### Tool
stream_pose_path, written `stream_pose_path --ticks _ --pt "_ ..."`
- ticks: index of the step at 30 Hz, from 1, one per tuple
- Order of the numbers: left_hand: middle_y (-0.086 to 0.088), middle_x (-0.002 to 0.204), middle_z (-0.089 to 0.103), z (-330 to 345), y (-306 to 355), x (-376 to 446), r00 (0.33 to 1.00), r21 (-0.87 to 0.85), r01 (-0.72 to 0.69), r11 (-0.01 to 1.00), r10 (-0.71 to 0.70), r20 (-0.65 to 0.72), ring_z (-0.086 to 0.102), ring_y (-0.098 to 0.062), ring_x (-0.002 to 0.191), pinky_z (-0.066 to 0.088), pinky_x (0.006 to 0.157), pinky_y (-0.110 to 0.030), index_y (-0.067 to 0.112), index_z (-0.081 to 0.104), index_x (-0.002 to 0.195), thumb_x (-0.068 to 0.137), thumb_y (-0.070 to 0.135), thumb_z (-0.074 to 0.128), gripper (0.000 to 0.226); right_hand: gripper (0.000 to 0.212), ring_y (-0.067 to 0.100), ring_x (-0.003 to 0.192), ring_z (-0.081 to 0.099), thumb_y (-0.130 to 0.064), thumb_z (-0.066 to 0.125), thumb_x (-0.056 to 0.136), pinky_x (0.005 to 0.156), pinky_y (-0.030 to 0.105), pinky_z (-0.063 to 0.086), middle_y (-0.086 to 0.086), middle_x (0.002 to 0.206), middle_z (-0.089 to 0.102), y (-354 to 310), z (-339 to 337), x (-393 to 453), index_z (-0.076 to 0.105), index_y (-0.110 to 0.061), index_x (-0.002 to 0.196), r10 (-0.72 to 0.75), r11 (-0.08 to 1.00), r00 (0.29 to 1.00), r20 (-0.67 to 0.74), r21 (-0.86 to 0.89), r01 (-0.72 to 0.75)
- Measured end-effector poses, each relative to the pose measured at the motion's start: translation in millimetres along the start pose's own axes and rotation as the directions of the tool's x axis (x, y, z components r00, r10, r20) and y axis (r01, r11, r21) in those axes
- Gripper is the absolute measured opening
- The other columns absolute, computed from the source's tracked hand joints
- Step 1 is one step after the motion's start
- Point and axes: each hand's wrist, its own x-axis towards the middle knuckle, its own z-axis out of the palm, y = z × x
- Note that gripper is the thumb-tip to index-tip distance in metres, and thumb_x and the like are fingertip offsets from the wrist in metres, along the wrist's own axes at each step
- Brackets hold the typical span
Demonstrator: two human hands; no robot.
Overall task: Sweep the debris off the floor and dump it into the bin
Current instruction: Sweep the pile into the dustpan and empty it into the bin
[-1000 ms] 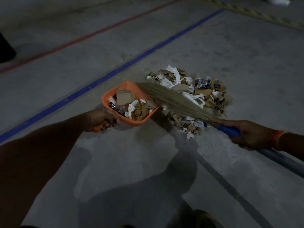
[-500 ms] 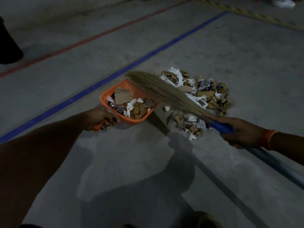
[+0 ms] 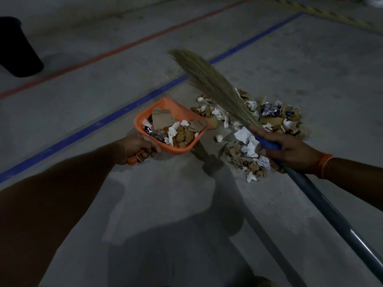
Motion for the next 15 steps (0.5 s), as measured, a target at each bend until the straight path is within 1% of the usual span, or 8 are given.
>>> stream_pose_path --ticks 2,3,6,8,9,12,13,15 --pt "-0.016 0.07 0.061 -3 -4 3 1.0 -0.023 0.004 1.0 -0.004 -0.007 0.044 -0.009 0.038 0.034 0.035 -0.016 -0.003 0.071 0.084 0.088 -0.011 0.042 0.031 0.064 0.033 0.056 0.061 0.0 0.051 0.097 0.052 0.036 0.055 -0.009 0.115 0.062 -2 3 11 0.042 -0.045 0.142 -0.027 1.0 1.0 0.013 -0.011 0.027" --pt "-0.017 0.071 0.061 -4 -7 5 1.0 -0.035 0.004 0.999 -0.005 -0.012 0.043 -0.009 0.038 0.033 0.036 -0.016 -0.004 0.071 0.084 0.088 -0.012 0.042 0.031 0.06 0.035 0.057 0.063 0.0 0.051 0.097 0.053 0.035 0.055 -0.007 0.117 0.061 -3 5 16 0.048 -0.042 0.139 -0.037 0.999 0.999 0.014 -0.002 0.037" --pt "-0.019 0.075 0.06 -7 -13 10 0.999 -0.06 0.007 0.998 -0.009 -0.03 0.042 -0.009 0.039 0.033 0.037 -0.016 -0.005 0.07 0.086 0.086 -0.012 0.042 0.029 0.041 0.038 0.058 0.065 0.001 0.055 0.095 0.05 0.031 0.054 0.001 0.107 0.06 -2 13 30 0.065 -0.03 0.12 -0.05 0.997 0.998 -0.024 0.051 0.051" --pt "-0.02 0.076 0.061 -9 -17 15 0.999 -0.082 0.009 0.997 -0.012 -0.033 0.043 -0.011 0.041 0.033 0.041 -0.017 -0.002 0.073 0.083 0.086 -0.011 0.044 0.03 0.028 0.037 0.056 0.066 -0.003 0.059 0.094 0.049 0.034 0.055 0.003 0.103 0.06 -1 18 40 0.066 -0.026 0.107 -0.053 0.998 0.997 -0.058 0.038 0.055" --pt "-0.02 0.076 0.062 -9 -18 17 0.999 -0.094 0.008 0.996 -0.011 -0.032 0.043 -0.011 0.041 0.033 0.042 -0.017 0.0 0.074 0.081 0.086 -0.01 0.045 0.031 0.023 0.036 0.055 0.067 -0.005 0.061 0.093 0.049 0.035 0.056 0.003 0.103 0.061 1 19 46 0.065 -0.024 0.105 -0.059 0.998 0.996 -0.068 0.019 0.06" --pt "-0.015 0.072 0.063 -7 -16 23 0.999 -0.096 0.0 0.995 -0.005 -0.053 0.044 -0.009 0.041 0.035 0.036 -0.017 -0.001 0.072 0.085 0.089 -0.01 0.045 0.029 0.011 0.031 0.053 0.067 -0.013 0.062 0.094 0.048 0.035 0.057 0.004 0.101 0.063 1 22 67 0.063 -0.019 0.104 -0.083 0.997 0.994 -0.073 -0.008 0.083" --pt "-0.014 0.071 0.063 -6 -15 26 0.998 -0.091 -0.005 0.996 -0.001 -0.065 0.044 -0.009 0.04 0.035 0.036 -0.017 -0.001 0.072 0.086 0.09 -0.01 0.045 0.029 0.01 0.031 0.053 0.067 -0.016 0.06 0.095 0.048 0.036 0.057 0.005 0.096 0.064 0 23 77 0.063 -0.018 0.104 -0.09 0.996 0.993 -0.077 -0.01 0.09" --pt "-0.013 0.069 0.064 -6 -14 34 0.996 -0.106 -0.038 0.994 0.028 -0.091 0.044 -0.009 0.041 0.036 0.038 -0.018 0.003 0.075 0.079 0.089 -0.012 0.043 0.036 0.012 0.034 0.053 0.066 -0.02 0.057 0.097 0.049 0.038 0.057 0.009 0.086 0.063 -3 25 99 0.064 -0.02 0.106 -0.098 0.995 0.99 -0.097 -0.002 0.098"
